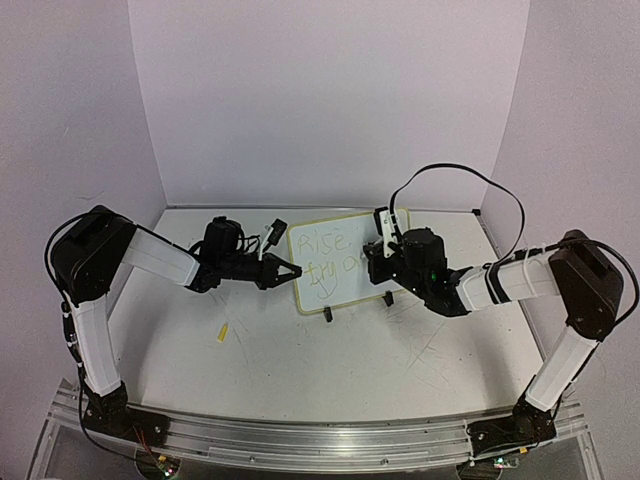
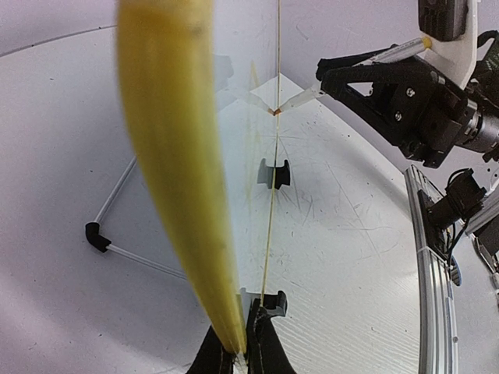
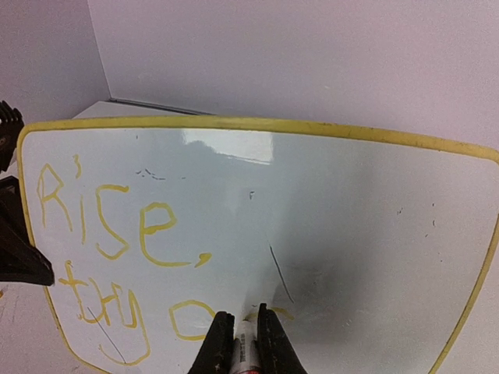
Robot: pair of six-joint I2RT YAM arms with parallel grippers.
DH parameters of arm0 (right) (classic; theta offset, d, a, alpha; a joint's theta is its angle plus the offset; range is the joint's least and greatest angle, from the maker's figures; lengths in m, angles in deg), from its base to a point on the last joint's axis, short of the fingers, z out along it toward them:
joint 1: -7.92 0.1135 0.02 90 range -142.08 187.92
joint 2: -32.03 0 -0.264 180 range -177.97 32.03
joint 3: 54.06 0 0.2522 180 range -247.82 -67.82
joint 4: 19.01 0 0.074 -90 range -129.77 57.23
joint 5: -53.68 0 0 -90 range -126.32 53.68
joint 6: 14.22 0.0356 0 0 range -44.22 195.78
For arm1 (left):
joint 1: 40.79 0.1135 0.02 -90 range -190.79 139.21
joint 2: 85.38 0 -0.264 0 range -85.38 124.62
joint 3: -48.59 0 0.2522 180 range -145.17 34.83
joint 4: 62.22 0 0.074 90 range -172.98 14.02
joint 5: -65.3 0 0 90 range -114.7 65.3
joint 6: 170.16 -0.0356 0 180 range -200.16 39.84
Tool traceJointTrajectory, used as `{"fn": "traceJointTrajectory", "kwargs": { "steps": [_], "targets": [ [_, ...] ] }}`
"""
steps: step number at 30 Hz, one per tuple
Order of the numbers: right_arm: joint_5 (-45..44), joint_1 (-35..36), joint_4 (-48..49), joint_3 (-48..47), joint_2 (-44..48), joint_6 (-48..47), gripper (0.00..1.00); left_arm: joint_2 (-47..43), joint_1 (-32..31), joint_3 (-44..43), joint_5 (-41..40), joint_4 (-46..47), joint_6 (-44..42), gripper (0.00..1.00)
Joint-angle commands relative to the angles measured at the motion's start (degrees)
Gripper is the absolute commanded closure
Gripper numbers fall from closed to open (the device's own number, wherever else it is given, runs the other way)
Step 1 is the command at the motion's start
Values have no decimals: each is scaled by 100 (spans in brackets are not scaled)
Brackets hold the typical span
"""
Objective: Write a sentence on the whiteboard
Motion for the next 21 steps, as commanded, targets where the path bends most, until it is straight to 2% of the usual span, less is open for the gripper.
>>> {"fn": "traceJointTrajectory", "kwargs": {
  "steps": [1, 21],
  "targets": [
    [-98, 9, -122, 167, -49, 89, 100, 154, 96, -46, -849, -517, -502, 100],
    [-972, -11, 44, -4, 34, -177, 100, 132, 95, -44, -860, -534, -502, 100]
  ]
}}
